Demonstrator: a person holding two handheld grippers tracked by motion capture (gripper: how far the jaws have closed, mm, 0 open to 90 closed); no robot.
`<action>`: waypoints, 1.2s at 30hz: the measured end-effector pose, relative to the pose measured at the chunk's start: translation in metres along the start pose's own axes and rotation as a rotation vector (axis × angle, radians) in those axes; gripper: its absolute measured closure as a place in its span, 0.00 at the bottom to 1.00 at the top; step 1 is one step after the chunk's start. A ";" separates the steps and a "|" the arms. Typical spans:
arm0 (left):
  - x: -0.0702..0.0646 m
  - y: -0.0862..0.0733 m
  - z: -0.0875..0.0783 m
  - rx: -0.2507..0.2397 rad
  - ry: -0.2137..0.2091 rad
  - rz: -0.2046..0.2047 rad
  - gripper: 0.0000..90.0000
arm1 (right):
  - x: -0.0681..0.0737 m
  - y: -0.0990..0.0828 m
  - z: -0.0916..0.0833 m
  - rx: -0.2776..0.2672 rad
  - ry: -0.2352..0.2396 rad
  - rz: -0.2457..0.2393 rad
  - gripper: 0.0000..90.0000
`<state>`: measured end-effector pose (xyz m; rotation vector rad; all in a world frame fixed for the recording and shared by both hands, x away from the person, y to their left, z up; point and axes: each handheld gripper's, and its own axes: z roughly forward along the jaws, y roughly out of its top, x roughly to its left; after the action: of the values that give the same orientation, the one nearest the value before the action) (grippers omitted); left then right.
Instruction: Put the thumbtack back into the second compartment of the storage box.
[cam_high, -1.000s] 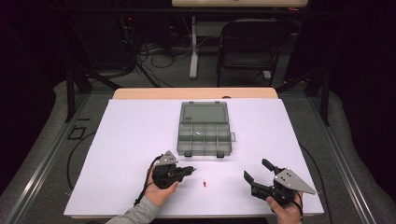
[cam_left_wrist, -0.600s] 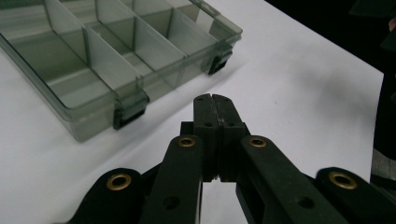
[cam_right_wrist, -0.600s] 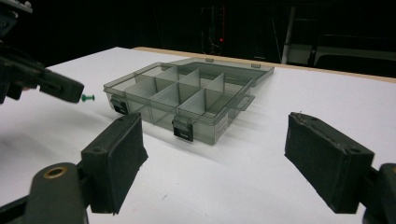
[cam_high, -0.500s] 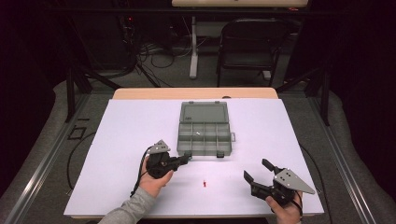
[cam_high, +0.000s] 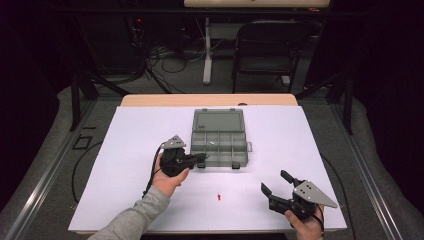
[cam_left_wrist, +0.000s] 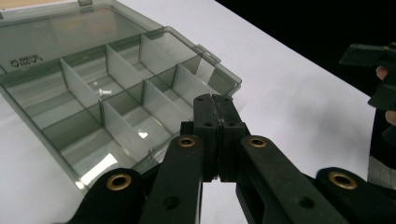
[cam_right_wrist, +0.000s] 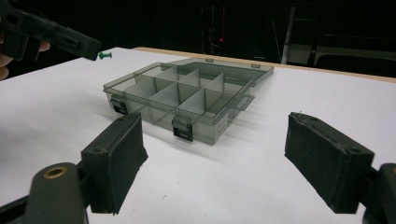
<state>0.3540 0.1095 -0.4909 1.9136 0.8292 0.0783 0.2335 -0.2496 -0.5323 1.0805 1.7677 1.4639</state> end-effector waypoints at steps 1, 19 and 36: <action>0.000 0.002 0.001 -0.001 -0.001 0.002 1.00 | 0.000 0.000 0.000 0.000 0.000 0.001 0.21; 0.014 0.033 0.021 -0.005 0.034 -0.004 1.00 | 0.000 0.000 0.000 0.000 -0.002 0.000 0.21; 0.040 0.041 0.054 0.022 0.129 -0.047 1.00 | 0.000 0.000 0.000 0.001 -0.001 0.000 0.21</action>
<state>0.4270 0.0802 -0.4956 1.9240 0.9645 0.1667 0.2339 -0.2499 -0.5324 1.0818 1.7676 1.4623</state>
